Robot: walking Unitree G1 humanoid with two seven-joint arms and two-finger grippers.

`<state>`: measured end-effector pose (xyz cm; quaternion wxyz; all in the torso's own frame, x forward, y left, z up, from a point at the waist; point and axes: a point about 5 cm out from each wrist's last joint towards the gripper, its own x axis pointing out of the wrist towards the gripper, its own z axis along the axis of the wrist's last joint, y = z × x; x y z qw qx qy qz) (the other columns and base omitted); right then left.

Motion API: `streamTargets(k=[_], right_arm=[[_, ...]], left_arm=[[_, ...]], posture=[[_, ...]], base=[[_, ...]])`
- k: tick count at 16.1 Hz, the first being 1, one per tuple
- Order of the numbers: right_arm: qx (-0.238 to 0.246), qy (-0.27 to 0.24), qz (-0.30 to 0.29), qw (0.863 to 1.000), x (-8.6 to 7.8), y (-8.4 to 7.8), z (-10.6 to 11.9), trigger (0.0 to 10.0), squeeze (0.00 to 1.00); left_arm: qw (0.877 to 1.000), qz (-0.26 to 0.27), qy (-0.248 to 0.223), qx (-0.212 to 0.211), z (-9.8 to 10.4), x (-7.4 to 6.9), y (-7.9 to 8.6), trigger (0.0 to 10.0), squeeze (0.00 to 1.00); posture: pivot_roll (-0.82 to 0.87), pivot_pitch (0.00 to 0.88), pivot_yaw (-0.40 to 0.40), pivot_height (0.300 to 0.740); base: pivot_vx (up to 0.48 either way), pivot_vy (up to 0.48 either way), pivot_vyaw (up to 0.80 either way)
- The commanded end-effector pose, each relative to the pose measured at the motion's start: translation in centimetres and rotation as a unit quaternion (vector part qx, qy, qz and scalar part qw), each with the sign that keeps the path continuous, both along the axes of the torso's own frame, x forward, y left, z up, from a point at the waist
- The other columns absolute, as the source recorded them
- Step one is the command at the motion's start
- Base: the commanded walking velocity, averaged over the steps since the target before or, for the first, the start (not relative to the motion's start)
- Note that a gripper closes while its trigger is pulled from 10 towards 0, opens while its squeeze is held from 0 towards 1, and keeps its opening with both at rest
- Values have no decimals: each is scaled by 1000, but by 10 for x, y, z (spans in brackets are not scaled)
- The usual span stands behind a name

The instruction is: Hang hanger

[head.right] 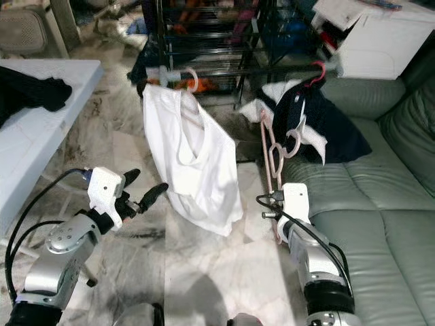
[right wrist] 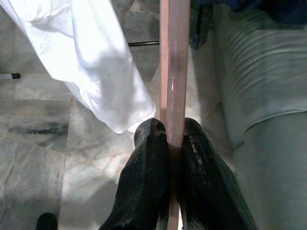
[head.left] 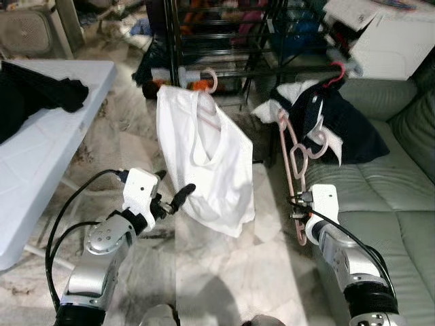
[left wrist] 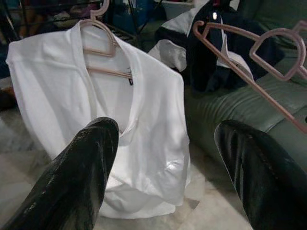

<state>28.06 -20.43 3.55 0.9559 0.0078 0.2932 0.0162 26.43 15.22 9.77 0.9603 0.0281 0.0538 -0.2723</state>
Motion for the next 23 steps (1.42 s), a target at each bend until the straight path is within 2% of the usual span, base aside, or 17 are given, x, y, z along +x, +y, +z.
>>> streamTargets(k=[1,7,14,18,23], right_arm=[[-2,-8,10,1000,7,1,7,10000,0],[-2,-15,5,1000,13,-4,11,10000,0],[-7,-18,-7,1000,17,-7,12,10000,0],[-34,-33,3,999,21,-11,17,10000,0],[-41,-37,6,998,28,-17,23,10000,0]], left_arm=[[1000,5,-1,4,1,1,4,10000,0],[1000,-3,-6,5,1,0,2,10000,0],[1000,-8,-3,8,0,0,0,10000,0],[1000,-10,0,10,0,-1,0,10000,0],[1000,-7,18,5,-3,-2,1,10000,0]], posture=[[-7,36,-35,740],[-7,36,-34,740],[-8,41,-32,740],[-6,44,-31,740],[-7,49,-30,740]], base=[[360,315,0],[378,295,0],[471,0,0],[465,0,0],[427,110,0]])
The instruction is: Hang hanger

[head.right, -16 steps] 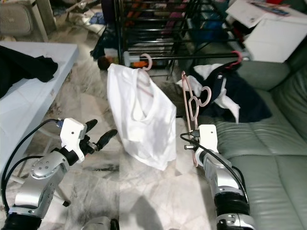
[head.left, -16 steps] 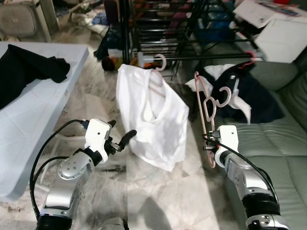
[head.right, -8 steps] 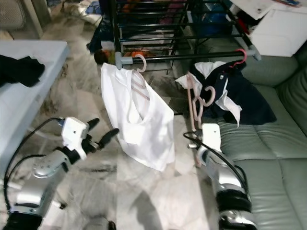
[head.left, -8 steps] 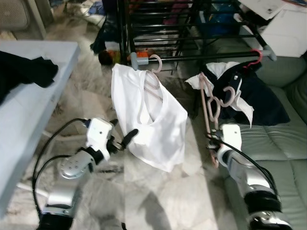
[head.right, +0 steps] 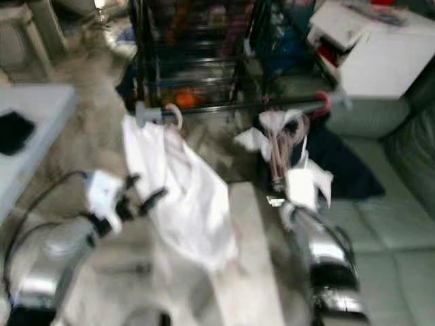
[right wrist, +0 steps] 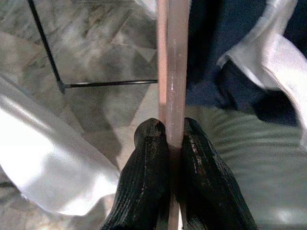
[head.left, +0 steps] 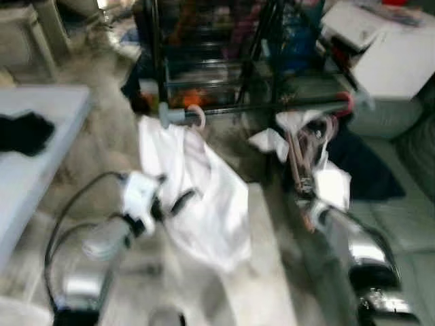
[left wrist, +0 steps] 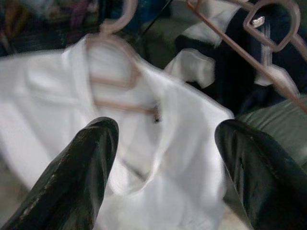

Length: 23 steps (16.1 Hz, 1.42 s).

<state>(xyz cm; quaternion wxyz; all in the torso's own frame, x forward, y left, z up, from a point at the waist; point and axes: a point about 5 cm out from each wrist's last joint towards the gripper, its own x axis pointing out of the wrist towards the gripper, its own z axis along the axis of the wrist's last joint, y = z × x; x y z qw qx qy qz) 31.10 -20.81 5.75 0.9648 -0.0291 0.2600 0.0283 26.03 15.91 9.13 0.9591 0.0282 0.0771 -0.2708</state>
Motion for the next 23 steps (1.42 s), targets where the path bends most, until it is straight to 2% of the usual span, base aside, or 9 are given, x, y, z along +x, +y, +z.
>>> streamTargets(k=[1,3,7,11,12,16,21,23], right_arm=[[-10,-1,-14,1000,-2,-13,1,10000,0],[-7,4,-6,1000,-2,-12,-1,10000,0],[1,13,16,1000,-3,-6,-3,10000,0],[5,21,36,999,-4,-1,-6,10000,0],[5,21,37,999,-4,0,-6,10000,0],[-6,20,28,999,-2,-6,-5,10000,0],[-41,3,4,999,24,-20,14,10000,0],[-38,-6,-29,999,36,-32,26,10000,0]], left_arm=[[1000,-9,-4,-2,3,2,-6,10000,0],[1000,-15,-13,-2,5,2,-7,10000,0],[1000,-13,2,-4,3,2,-7,10000,0],[1000,-15,2,-1,3,1,-7,10000,0],[1000,-18,-13,3,5,1,-8,10000,0],[1000,-19,-13,4,5,0,-8,10000,0],[1000,-22,-10,10,3,-3,-8,10000,0],[1000,-18,-8,13,3,-4,-5,10000,0]], posture=[[-7,49,-30,740],[-6,50,-31,740],[-6,50,-31,740],[-5,50,-31,740],[-5,50,-31,740],[-3,50,-30,740],[9,52,-33,740],[16,51,-35,740]], base=[[330,349,0],[328,351,0],[309,365,0],[0,428,0],[285,386,0],[0,0,0],[0,0,0],[0,0,0]])
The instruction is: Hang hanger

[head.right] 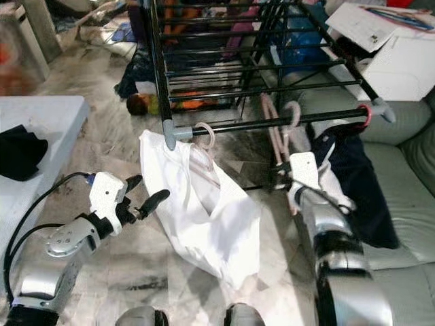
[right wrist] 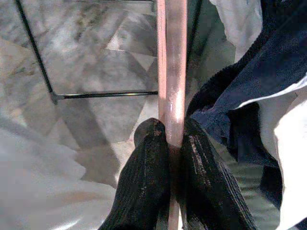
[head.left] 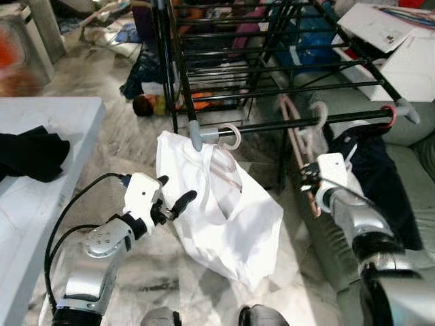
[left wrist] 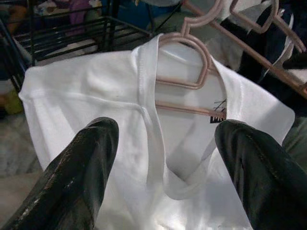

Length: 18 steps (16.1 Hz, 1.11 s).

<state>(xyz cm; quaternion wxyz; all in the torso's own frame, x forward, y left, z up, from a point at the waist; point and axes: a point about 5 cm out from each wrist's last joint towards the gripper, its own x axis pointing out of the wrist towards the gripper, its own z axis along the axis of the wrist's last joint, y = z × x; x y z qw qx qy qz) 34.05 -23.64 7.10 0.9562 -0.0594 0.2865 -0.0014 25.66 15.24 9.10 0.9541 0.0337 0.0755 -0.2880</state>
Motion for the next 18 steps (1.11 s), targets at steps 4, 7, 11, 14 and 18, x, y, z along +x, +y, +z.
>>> streamTargets(k=[4,7,11,14,18], right_arm=[[30,14,7,999,10,-1,8,10000,0],[50,47,26,997,5,8,-4,10000,0],[45,80,63,994,-2,15,-18,10000,0],[14,86,107,990,-3,21,-19,10000,0],[-21,62,120,991,5,22,-11,10000,0]], left_arm=[[1000,-2,-2,25,2,-6,5,10000,0],[1000,7,1,29,3,-10,11,10000,0],[999,9,5,30,3,-15,11,10000,0],[1000,8,5,30,4,-12,10,10000,0],[1000,8,5,28,4,-11,7,10000,0]], posture=[[55,61,-47,740],[73,73,-53,740],[82,87,-50,740],[77,88,-48,740],[71,84,-49,740]], base=[[0,0,0],[0,0,0],[0,0,0],[0,0,0],[0,0,0]])
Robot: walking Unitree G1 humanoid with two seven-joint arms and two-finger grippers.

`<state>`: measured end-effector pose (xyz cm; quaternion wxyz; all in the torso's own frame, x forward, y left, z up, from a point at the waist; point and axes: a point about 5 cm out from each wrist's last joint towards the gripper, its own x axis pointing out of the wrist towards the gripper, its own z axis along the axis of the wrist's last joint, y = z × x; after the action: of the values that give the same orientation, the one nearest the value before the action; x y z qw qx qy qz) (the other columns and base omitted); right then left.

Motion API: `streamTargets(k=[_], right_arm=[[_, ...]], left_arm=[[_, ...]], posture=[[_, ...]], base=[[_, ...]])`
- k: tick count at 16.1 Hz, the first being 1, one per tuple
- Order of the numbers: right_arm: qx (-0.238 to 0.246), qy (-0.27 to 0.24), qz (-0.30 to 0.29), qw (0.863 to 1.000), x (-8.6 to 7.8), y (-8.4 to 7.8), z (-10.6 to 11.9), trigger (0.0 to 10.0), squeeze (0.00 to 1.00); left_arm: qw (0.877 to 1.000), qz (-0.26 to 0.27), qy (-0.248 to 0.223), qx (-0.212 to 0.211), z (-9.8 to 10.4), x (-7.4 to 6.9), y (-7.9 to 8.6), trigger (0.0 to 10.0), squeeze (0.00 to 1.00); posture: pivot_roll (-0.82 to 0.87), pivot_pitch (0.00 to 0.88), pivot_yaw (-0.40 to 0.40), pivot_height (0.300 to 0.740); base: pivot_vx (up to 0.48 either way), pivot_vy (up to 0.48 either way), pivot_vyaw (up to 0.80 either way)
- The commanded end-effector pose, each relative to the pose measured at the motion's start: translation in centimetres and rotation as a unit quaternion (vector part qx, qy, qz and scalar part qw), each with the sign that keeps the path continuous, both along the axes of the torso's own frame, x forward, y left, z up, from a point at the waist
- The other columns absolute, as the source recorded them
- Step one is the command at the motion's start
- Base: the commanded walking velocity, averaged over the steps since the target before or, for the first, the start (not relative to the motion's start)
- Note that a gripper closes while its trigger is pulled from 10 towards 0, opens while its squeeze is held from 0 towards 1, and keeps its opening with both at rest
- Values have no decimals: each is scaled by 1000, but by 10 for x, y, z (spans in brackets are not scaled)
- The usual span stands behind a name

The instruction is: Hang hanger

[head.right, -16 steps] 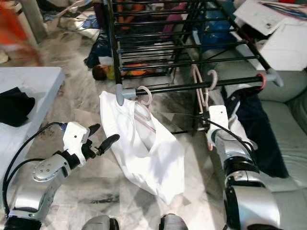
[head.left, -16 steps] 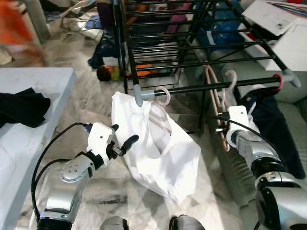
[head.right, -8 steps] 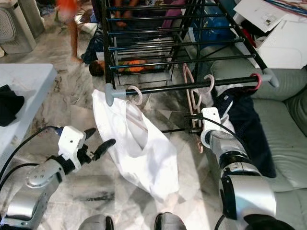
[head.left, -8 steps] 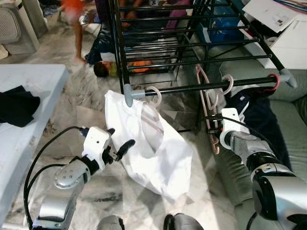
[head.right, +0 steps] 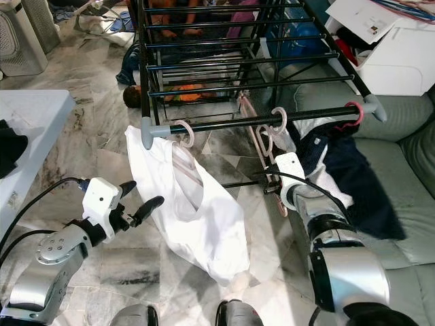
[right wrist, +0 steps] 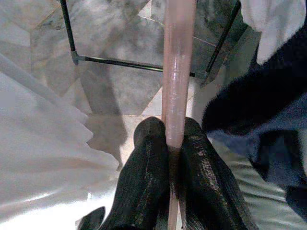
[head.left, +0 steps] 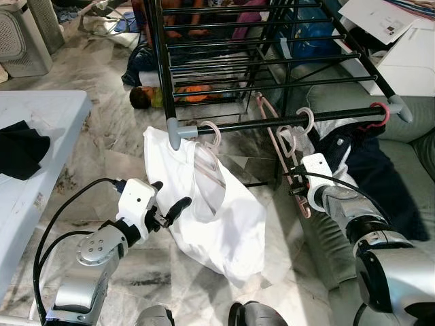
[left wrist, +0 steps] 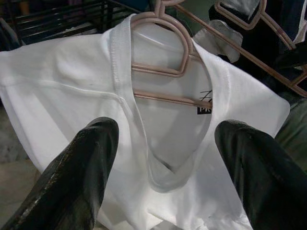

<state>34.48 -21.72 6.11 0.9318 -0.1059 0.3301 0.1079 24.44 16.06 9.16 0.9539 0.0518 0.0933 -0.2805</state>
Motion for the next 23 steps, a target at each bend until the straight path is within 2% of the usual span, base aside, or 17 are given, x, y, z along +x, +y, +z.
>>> streamTargets(k=[1,6,11,15,18,21,22,23], right_arm=[[-9,3,6,1000,3,4,2,10000,0],[-17,32,3,999,-1,8,-6,10000,0],[-11,62,-23,998,-13,-1,-18,10000,0],[-23,55,-26,998,-14,-4,-19,10000,0],[-32,21,-36,999,-10,-1,-17,10000,0],[-16,6,-89,996,-15,-2,-23,10000,0],[-7,6,-96,995,-16,-1,-25,10000,608],[-7,6,-96,995,-16,-1,-25,10000,608]], left_arm=[[1000,1,-7,4,3,2,-1,10000,0],[1000,3,-7,4,4,3,-2,10000,0],[1000,-3,2,2,1,2,-4,10000,0],[1000,-5,3,-1,0,4,-7,10000,0],[1000,-4,5,-3,-1,5,-7,10000,0],[1000,-6,6,-3,-2,8,-9,10000,0],[1000,-7,7,-4,-2,9,-10,10000,0],[1000,-7,7,-4,-2,9,-10,10000,0]], posture=[[70,82,-50,740],[75,76,-57,740],[72,75,-58,740],[62,64,-58,740],[57,52,-55,740],[38,42,-45,740],[38,42,-45,740],[38,42,-45,740]], base=[[0,0,0],[0,0,0],[0,0,0],[0,0,0],[0,0,0],[0,0,0],[0,0,0],[0,0,0]])
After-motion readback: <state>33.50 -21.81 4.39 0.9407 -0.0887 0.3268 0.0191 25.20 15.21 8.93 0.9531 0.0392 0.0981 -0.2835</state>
